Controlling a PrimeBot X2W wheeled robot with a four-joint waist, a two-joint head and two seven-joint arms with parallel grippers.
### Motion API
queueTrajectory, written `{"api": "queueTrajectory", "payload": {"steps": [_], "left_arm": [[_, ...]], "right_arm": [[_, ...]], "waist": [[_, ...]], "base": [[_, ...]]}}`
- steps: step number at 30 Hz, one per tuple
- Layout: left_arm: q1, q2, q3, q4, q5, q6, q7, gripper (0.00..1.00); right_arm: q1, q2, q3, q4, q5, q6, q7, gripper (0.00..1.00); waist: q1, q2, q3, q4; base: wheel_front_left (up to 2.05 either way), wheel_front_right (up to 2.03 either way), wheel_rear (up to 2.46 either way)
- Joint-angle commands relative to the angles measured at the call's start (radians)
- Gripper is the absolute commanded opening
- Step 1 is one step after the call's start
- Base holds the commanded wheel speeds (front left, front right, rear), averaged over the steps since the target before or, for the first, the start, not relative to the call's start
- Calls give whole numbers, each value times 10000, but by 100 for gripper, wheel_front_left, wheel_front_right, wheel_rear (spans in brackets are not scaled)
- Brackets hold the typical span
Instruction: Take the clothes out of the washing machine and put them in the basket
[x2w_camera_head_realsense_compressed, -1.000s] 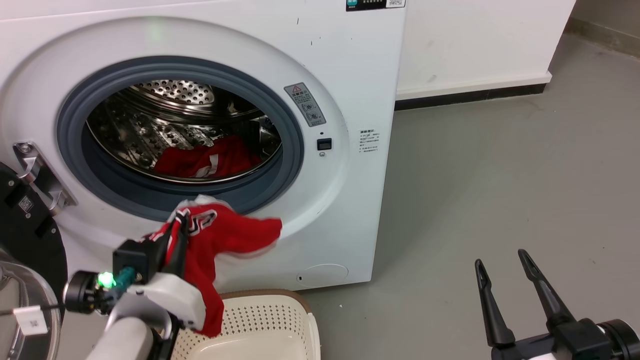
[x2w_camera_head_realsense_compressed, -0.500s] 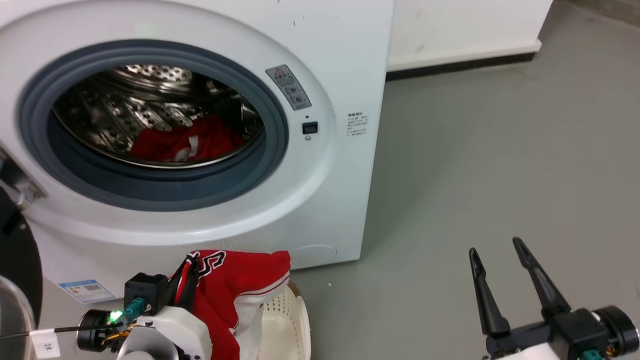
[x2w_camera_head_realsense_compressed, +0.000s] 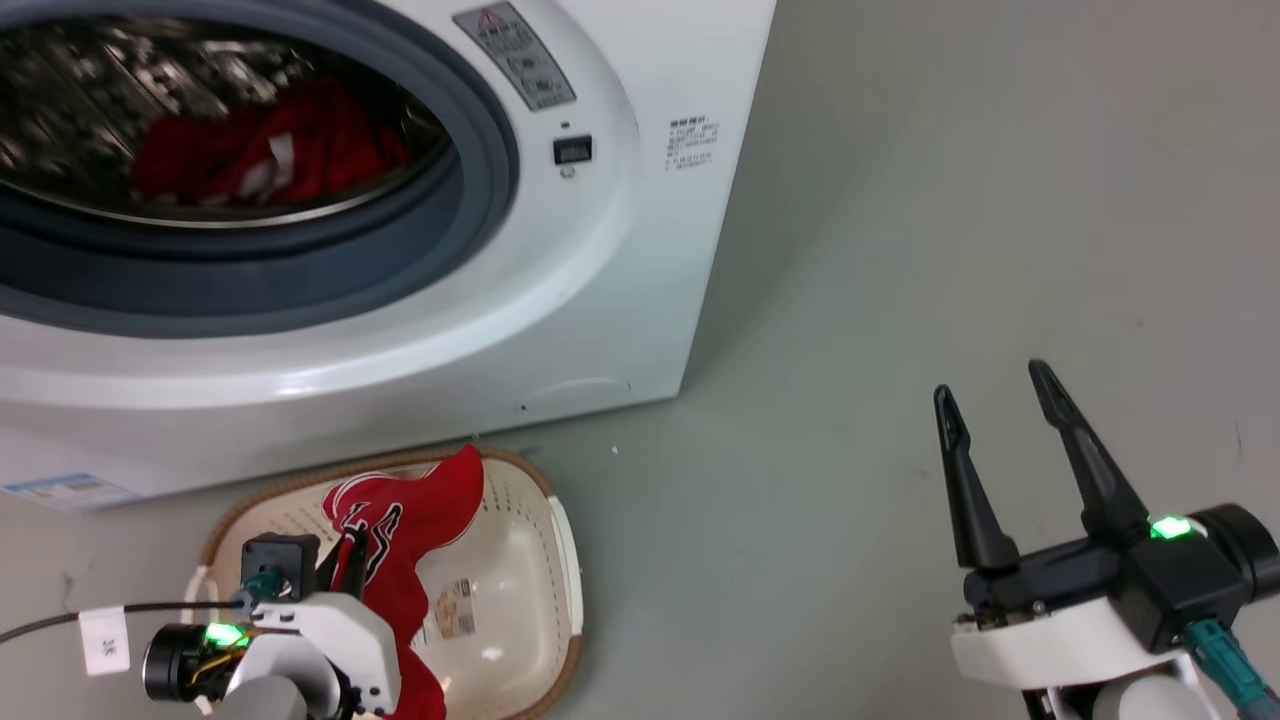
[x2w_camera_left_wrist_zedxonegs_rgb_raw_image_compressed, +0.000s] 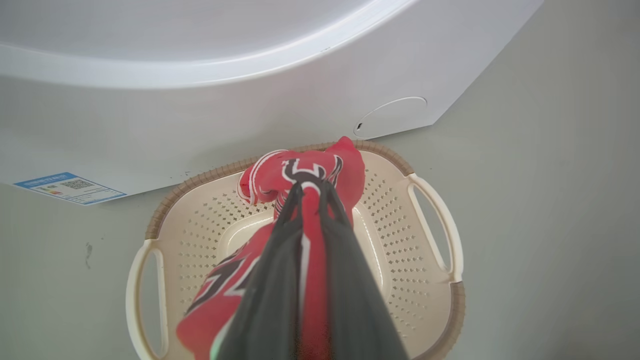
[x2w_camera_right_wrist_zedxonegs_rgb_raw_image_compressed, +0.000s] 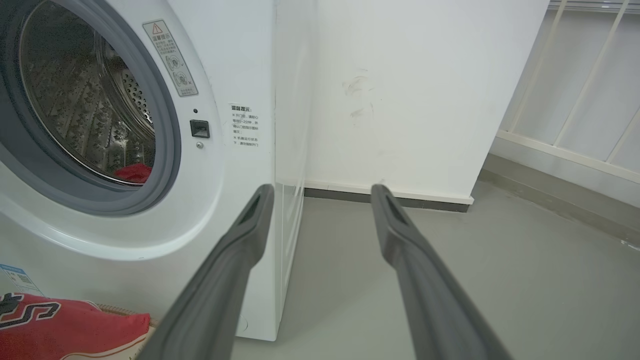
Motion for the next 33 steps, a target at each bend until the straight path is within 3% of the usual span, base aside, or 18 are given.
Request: {"api": "queueTrajectory", "payload": {"steps": [1,11,20,27,28,33], "left_arm": [[-256,-86,-26,100,70,-26,-61,0],[-2268,-287,-260,3107,170,-638,57,0],[-3597,-330,-504,4703,352,-688,164,0],[-4067,-391,-596,5135,354,-578,172,2],[-4072,-427,-640,5173,383,-610,197,100],[-3857,-597,-711,5300,338,-662,148,100]], "right_arm": [[-217,5,9,-51,89,-7,-24,100],[-1225,6,-137,-270,464,-7,-24,100],[-1778,5,-222,-416,741,-7,-24,100],[-1970,5,-245,-383,799,-7,-24,100],[-1986,5,-249,-365,800,-7,-24,100],[-1847,5,-256,-241,701,-7,-24,100]], "waist": [[-2,0,617,-198],[-2,0,2521,-281],[-2,0,3749,-488],[-2,0,4039,-537],[-2,0,4013,-536],[-2,0,3638,-429]], "base": [[0,0,0],[0,0,0],[0,0,0],[0,0,0],[0,0,0],[0,0,0]]}}
